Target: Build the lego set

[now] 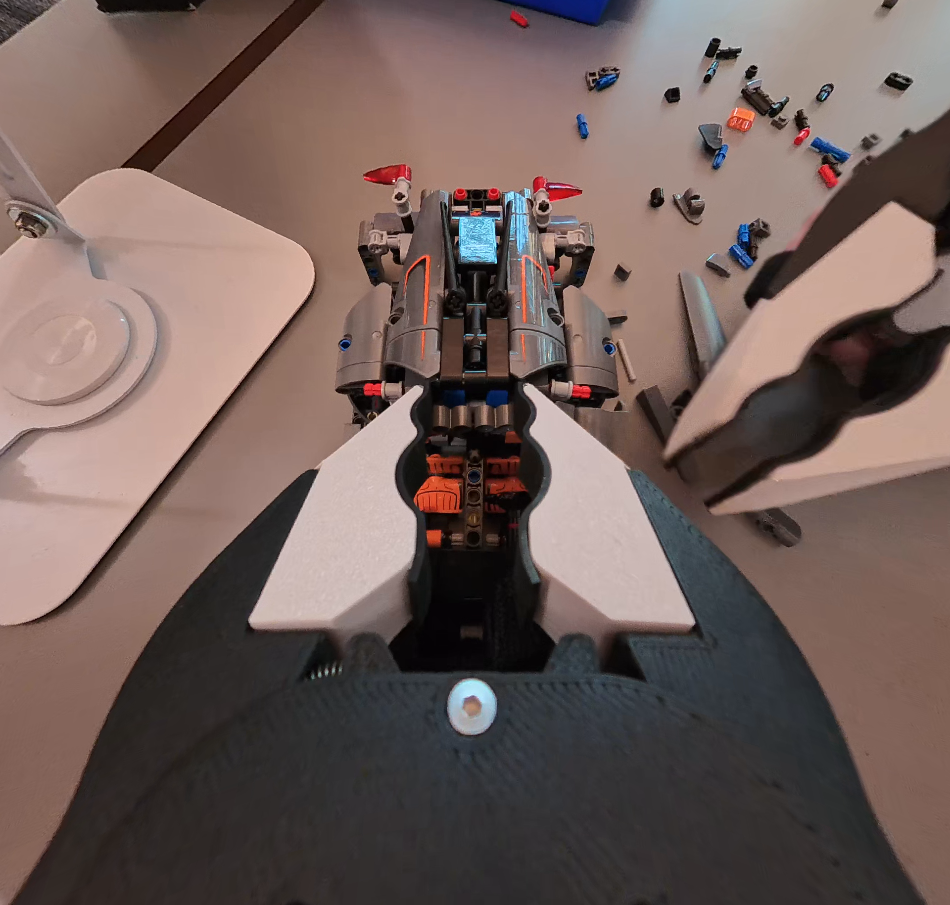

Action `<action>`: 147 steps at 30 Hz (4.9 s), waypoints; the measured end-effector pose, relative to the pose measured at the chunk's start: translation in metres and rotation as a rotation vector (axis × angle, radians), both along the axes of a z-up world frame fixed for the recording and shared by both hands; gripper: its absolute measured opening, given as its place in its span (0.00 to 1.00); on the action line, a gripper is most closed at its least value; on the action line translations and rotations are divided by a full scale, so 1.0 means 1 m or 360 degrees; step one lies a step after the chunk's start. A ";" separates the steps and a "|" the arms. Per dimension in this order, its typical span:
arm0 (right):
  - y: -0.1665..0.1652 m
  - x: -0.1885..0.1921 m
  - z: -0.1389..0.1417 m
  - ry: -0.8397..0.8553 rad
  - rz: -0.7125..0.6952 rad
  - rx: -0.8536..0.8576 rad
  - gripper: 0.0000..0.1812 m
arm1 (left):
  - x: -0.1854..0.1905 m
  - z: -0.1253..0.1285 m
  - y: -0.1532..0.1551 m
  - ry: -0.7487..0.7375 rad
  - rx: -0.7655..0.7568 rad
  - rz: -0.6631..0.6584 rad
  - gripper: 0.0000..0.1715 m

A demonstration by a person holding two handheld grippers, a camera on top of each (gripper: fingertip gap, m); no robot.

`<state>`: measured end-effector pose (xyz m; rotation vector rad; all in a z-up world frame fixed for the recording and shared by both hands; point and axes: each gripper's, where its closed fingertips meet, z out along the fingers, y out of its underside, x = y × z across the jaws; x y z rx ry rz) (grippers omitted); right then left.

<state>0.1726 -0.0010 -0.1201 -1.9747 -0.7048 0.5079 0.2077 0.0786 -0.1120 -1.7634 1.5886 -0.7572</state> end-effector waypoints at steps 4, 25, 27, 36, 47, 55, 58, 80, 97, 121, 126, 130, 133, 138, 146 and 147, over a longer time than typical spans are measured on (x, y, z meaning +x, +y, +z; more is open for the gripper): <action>0.006 0.026 -0.009 -0.0079 -0.0161 -0.0054 0.21 | -0.002 0.000 0.000 0.0005 -0.0004 -0.0005 0.17; 0.011 0.040 0.008 0.0076 -0.0197 0.0050 0.19 | -0.024 0.019 -0.048 0.0187 0.0159 -0.0388 0.28; 0.011 0.042 0.009 0.0070 -0.0202 0.0065 0.19 | -0.022 0.008 -0.061 0.0301 0.0149 -0.0414 0.29; 0.010 0.042 0.010 0.0051 -0.0201 0.0090 0.18 | -0.025 -0.028 -0.050 0.0676 0.0413 -0.0237 0.16; 0.010 0.043 0.009 0.0045 -0.0205 0.0089 0.17 | -0.025 -0.022 -0.047 0.0513 0.0372 -0.0105 0.14; 0.010 0.043 0.007 0.0026 -0.0207 0.0083 0.18 | -0.043 -0.018 -0.041 0.0417 0.0349 -0.0037 0.14; 0.010 0.044 0.009 0.0037 -0.0215 0.0097 0.18 | -0.052 -0.017 -0.037 0.0377 0.0324 -0.0008 0.14; 0.010 0.045 0.011 0.0025 -0.0219 0.0117 0.18 | -0.052 -0.017 -0.030 0.0432 0.0977 0.0142 0.16; 0.010 0.044 0.013 0.0031 -0.0214 0.0119 0.18 | -0.050 -0.027 -0.033 0.0682 0.0966 -0.0074 0.16; 0.008 0.042 0.019 0.0043 -0.0209 0.0153 0.18 | -0.064 -0.006 -0.043 0.0383 0.0996 0.0175 0.29; 0.008 0.042 0.020 0.0056 -0.0207 0.0160 0.18 | -0.053 -0.016 -0.036 0.0414 0.1087 0.0289 0.28; 0.007 0.040 0.021 0.0055 -0.0196 0.0159 0.17 | -0.051 -0.011 -0.027 0.0451 0.1177 0.0341 0.20; 0.007 0.039 0.020 0.0053 -0.0191 0.0158 0.17 | -0.051 -0.008 -0.027 0.0447 0.1223 0.0348 0.16; 0.007 0.038 0.020 0.0058 -0.0185 0.0155 0.17 | -0.058 -0.005 -0.027 0.0400 0.1190 0.0409 0.16; 0.006 0.035 0.021 0.0062 -0.0174 0.0155 0.17 | -0.091 0.003 -0.015 0.0215 0.0947 0.0581 0.15; 0.006 0.035 0.021 0.0063 -0.0173 0.0157 0.17 | -0.096 0.003 -0.013 0.0203 0.0925 0.0606 0.15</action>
